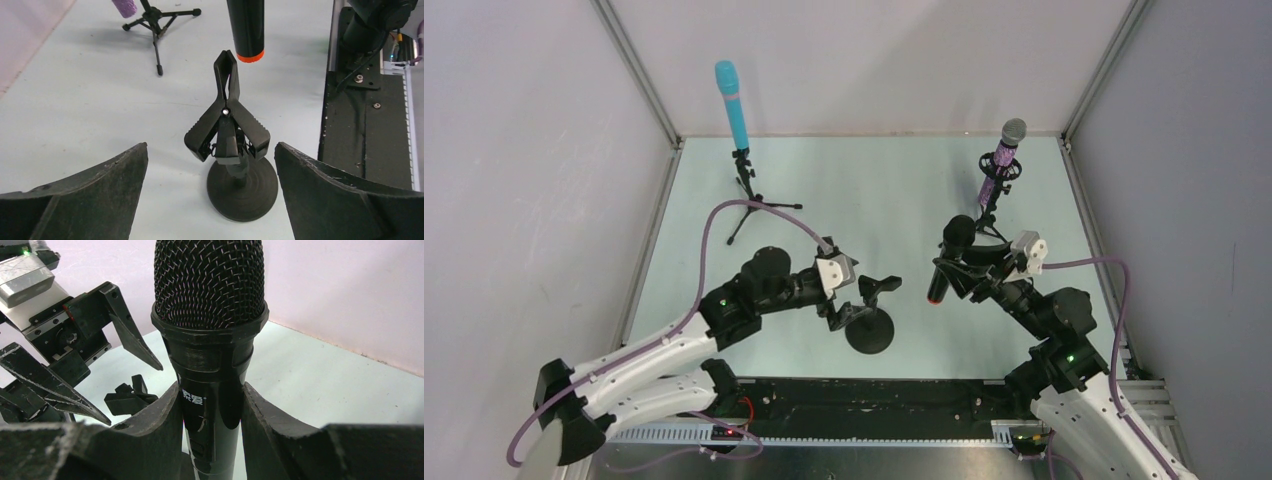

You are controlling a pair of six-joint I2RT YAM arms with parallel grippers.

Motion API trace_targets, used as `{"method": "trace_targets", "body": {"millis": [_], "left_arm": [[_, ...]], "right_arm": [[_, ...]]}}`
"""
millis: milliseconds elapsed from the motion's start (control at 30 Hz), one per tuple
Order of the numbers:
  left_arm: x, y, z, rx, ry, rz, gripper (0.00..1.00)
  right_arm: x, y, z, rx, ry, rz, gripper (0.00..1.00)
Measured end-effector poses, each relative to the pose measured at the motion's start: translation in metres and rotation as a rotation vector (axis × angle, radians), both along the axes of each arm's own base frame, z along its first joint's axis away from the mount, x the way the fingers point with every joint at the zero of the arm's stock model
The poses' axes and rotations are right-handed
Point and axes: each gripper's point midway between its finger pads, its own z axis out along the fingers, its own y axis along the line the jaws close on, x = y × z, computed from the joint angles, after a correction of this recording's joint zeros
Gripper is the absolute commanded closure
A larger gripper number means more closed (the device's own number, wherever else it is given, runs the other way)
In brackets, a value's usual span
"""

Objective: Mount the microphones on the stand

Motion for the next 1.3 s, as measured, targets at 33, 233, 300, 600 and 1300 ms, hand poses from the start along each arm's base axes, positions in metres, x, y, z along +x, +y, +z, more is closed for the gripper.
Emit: {"method": "trace_targets", "body": {"millis": [33, 233, 300, 600, 1300], "left_arm": [[0.0, 0.002, 0.001, -0.012, -0.014, 0.006, 0.0], [-0.001, 0.009, 0.01, -0.057, -0.077, 0.016, 0.0], [-0.002, 0.008, 0.014, -0.07, -0.088, 0.008, 0.0], [-0.005, -0.004, 0.0, -0.041, -0.056, -0.051, 0.0], [-0.001, -0.016, 0.004, -0.036, -0.032, -0.065, 1.0]], "right_arm": [[0.0, 0.0, 0.0, 0.002, 0.0, 0.001, 1.0], [-0.001, 0.001, 0.002, 0.01, 0.001, 0.007, 1.0], [-0.001, 0.002, 0.002, 0.01, 0.001, 0.013, 1.0], [0.0, 0.007, 0.0, 0.012, 0.017, 0.033, 1.0], [-0.001, 0.018, -0.003, 0.008, 0.032, 0.078, 1.0]]}}
